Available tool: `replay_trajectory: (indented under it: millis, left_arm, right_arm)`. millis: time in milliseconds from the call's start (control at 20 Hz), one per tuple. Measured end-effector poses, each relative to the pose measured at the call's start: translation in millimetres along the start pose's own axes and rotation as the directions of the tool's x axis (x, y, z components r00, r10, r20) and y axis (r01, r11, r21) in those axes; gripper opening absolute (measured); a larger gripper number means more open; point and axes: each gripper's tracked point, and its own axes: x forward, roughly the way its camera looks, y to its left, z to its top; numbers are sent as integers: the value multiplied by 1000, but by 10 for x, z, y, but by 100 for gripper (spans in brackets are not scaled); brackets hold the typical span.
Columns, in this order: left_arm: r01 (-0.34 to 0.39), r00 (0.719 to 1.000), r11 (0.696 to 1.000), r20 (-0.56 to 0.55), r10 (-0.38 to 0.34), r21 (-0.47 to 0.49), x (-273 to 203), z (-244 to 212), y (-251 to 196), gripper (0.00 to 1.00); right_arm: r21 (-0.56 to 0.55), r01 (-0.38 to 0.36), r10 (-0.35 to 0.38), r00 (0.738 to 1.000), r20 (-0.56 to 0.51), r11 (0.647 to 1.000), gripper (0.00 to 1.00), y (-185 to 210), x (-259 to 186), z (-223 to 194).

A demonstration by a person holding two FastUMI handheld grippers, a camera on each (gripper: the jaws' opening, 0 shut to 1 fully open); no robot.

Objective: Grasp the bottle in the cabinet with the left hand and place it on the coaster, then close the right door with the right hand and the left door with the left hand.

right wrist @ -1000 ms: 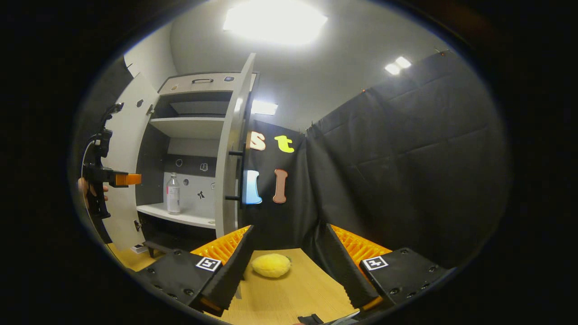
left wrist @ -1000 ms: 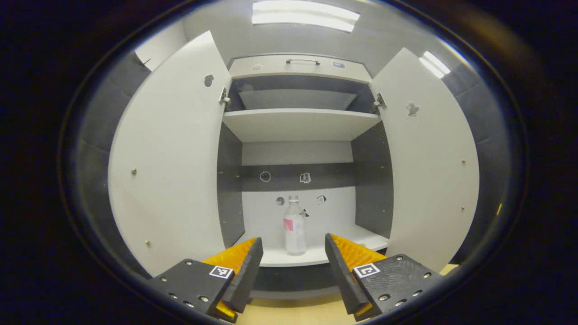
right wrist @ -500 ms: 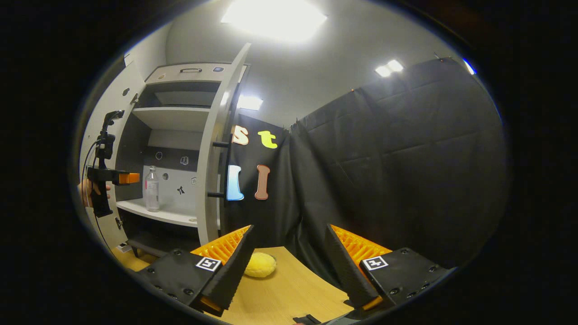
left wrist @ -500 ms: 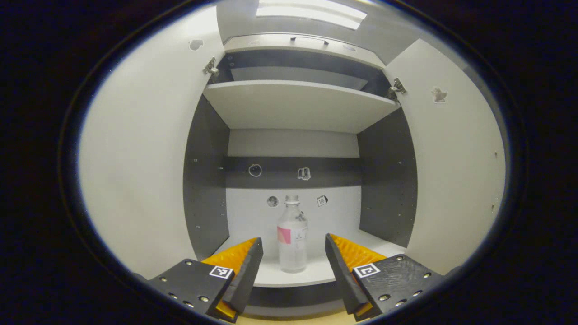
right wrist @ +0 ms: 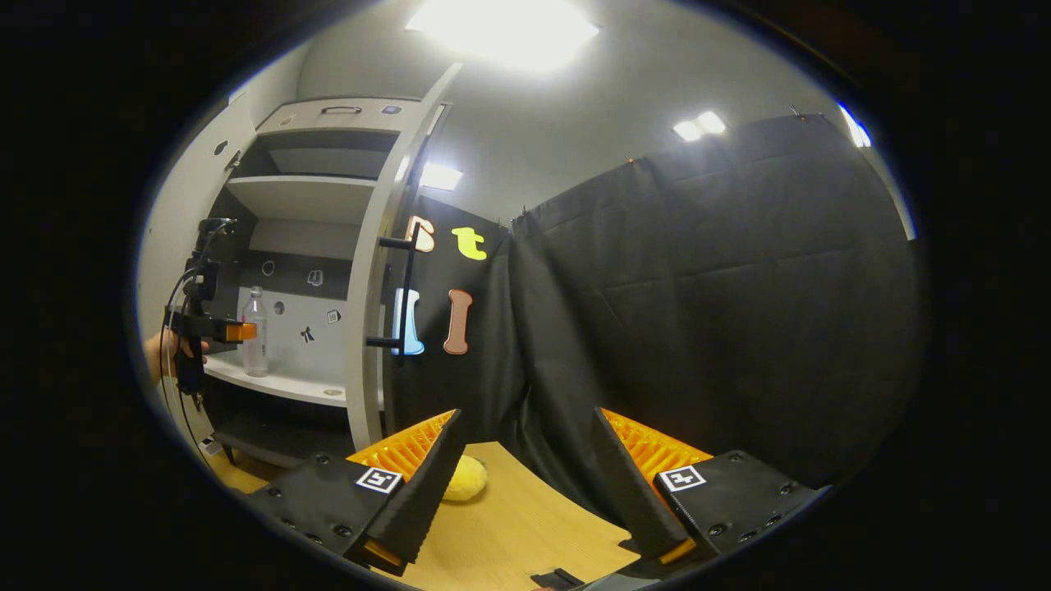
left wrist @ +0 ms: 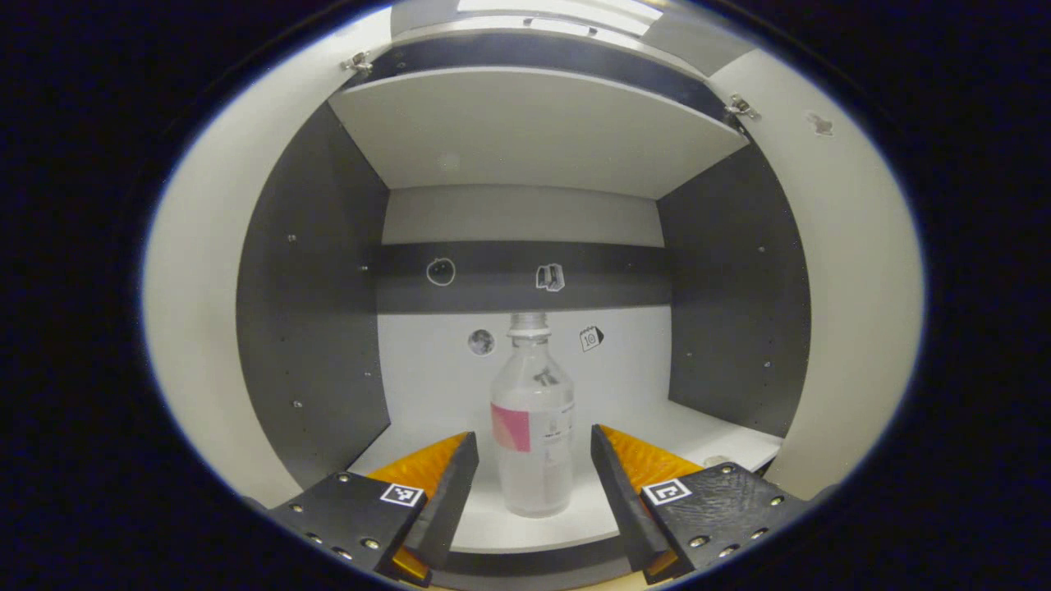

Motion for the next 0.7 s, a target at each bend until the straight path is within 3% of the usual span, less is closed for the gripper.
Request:
replay_trajectory:
  millis: [400,450,500,550,650,700]
  left_arm:
    - [-4,1000,1000,-14,5,13,402,-122,27,81]
    - [-12,1000,1000,-13,13,27,427,-116,44,88]
    - [-12,1000,999,-7,12,31,429,-111,38,81]
    - [-8,1000,1000,2,8,26,443,-86,26,81]
    - [14,1000,1000,-2,-14,8,386,-87,0,71]
    - [16,1000,1000,-3,-16,9,370,-65,-8,71]
  right_arm:
    - [-4,27,-27,999,-31,1000,93,67,-11,-60]
    - [-8,26,-27,999,-31,1000,93,75,-29,-53]
    - [-8,19,-20,999,-29,1000,98,96,-25,-47]
    - [-5,12,-12,1000,-28,1000,93,121,-37,-33]
    - [-4,0,-1,1000,-23,1000,93,110,-59,-37]
    - [-6,-2,2,1000,-23,1000,93,95,-77,-43]
